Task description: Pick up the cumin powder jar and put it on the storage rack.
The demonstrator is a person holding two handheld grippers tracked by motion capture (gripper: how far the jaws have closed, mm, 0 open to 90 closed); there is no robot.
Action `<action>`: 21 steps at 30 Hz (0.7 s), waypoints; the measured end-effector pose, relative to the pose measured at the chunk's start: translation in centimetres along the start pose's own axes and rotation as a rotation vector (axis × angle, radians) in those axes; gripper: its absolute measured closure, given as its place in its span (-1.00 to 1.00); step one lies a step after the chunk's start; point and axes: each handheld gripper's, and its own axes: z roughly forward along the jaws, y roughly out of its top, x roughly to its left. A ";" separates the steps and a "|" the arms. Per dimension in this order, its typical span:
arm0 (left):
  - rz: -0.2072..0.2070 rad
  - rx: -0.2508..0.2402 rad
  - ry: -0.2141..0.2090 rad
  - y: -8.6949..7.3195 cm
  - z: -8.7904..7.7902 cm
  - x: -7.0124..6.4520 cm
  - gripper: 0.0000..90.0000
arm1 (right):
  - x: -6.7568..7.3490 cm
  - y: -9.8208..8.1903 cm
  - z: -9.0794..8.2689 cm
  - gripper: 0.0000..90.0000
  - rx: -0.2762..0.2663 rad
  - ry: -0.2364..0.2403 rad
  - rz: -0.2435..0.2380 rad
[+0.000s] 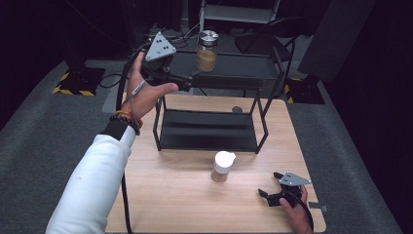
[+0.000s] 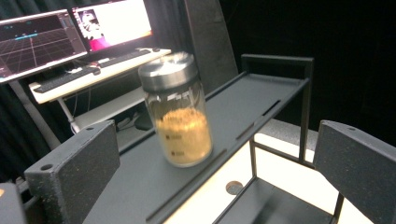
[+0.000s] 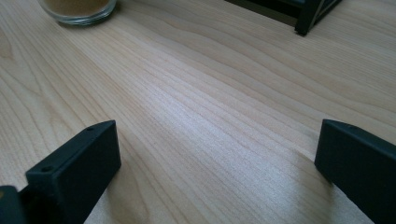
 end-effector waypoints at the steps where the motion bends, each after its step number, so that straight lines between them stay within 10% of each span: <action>1: 0.002 0.003 0.005 -0.3 -0.1 -0.1 -0.99 | 0.0 0.0 0.0 -1.00 0.000 0.000 0.000; 21: -0.033 0.054 0.005 -7.4 -3.4 -2.1 -0.99 | 0.0 0.0 0.0 -1.00 -0.002 0.000 0.000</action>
